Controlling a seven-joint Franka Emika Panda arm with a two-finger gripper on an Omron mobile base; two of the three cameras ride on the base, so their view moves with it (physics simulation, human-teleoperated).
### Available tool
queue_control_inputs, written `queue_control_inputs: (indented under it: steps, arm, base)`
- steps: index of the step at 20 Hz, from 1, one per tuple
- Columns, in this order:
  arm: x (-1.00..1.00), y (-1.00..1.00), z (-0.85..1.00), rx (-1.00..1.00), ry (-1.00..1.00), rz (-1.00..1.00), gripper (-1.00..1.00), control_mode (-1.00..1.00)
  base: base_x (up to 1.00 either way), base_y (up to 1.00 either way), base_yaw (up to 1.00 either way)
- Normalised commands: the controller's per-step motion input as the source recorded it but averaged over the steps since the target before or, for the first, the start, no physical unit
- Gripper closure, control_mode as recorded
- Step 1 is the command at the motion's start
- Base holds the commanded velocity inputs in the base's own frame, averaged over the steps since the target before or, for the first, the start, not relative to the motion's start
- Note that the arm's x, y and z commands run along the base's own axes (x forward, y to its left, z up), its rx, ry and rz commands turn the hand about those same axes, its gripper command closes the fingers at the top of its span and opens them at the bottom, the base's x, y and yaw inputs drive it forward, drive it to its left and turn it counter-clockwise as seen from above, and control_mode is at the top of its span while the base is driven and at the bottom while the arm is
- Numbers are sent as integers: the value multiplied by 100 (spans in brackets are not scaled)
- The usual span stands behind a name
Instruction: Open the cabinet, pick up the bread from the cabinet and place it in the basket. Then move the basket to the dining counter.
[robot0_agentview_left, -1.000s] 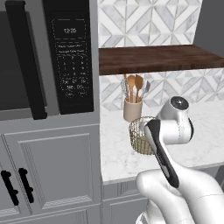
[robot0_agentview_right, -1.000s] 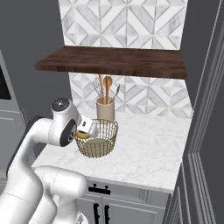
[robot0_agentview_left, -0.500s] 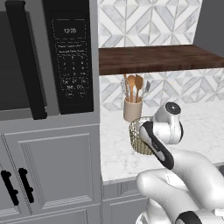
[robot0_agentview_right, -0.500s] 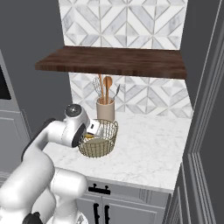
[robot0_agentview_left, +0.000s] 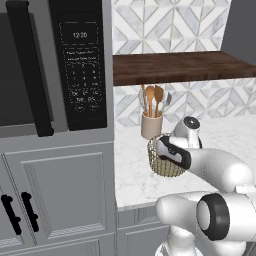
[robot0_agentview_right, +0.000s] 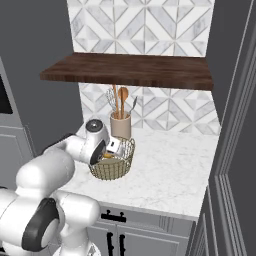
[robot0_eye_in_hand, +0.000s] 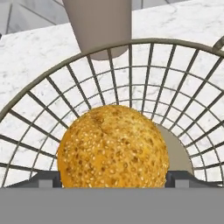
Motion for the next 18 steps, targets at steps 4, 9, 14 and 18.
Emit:
queue_control_inputs:
  steps: [4,9,14,18]
  arm:
    - [14,-15,-20,0,0,0,100,-100]
    - [26,-11,-35,0,0,0,100,-100]
    - [27,-1,-27,0,0,0,100,-100]
    - [11,0,-10,0,0,0,-100,-100]
  base:
    - [0,0,0]
    - [0,0,0]
    - [0,0,0]
    - [0,0,0]
